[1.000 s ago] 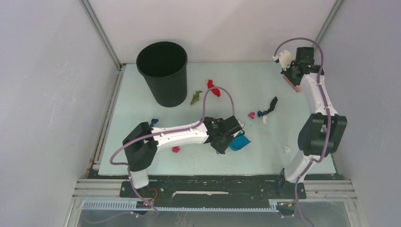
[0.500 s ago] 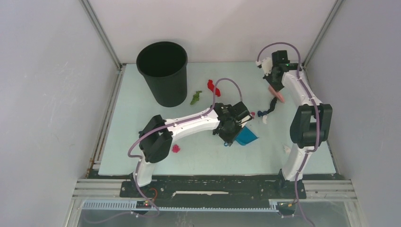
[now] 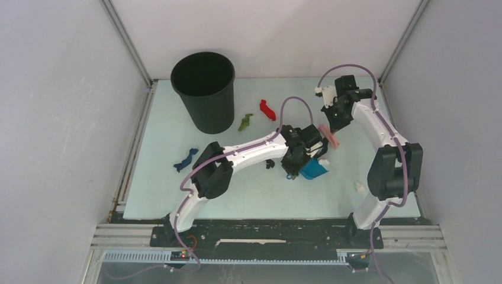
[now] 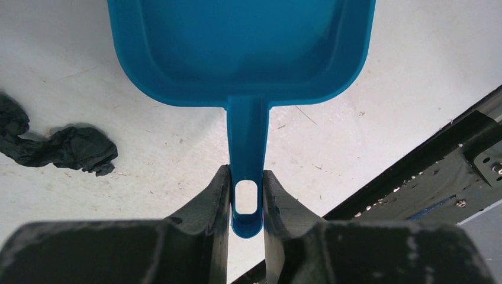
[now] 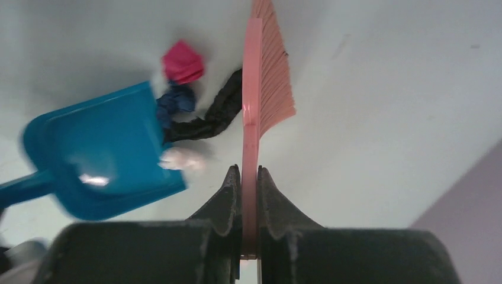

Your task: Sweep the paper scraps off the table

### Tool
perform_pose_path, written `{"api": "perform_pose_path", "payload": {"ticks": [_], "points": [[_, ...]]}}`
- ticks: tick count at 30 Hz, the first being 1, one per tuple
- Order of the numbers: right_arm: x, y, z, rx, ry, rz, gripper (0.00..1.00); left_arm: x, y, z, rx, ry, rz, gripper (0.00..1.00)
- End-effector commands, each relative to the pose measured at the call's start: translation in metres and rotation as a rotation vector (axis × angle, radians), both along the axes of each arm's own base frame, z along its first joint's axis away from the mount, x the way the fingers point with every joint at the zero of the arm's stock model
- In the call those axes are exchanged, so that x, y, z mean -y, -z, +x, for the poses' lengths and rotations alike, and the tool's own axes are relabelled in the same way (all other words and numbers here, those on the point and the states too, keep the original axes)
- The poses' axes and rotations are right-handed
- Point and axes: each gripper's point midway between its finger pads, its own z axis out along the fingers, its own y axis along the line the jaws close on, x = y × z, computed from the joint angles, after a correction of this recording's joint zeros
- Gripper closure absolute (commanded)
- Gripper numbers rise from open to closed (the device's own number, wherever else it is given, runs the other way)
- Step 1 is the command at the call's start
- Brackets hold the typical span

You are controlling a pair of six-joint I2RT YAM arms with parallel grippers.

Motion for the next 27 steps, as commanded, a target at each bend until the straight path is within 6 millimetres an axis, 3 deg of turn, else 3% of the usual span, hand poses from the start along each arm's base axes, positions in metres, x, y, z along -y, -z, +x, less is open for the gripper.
{"api": "perform_pose_path", "payload": {"ticks": [1, 7, 15, 19, 27], "points": [[-0.053, 0.007, -0.076, -0.272, -0.023, 0.265, 1.0, 0.003, -0.013, 0.009, 0.053, 0.023, -0.005, 1.0], [-0.064, -0.006, -0.109, -0.322, -0.039, 0.327, 1.0, 0.001, -0.009, 0.013, 0.093, -0.002, -0.029, 1.0], [-0.064, -0.039, -0.126, -0.247, -0.018, 0.378, 1.0, -0.003, -0.011, 0.008, 0.162, -0.015, -0.143, 1.0], [-0.058, -0.058, -0.122, -0.163, -0.006, 0.379, 1.0, -0.013, -0.011, 0.001, 0.192, -0.029, -0.209, 1.0], [-0.014, -0.088, -0.092, 0.005, 0.102, 0.323, 1.0, -0.032, -0.012, -0.012, 0.189, -0.024, -0.122, 1.0]]}}
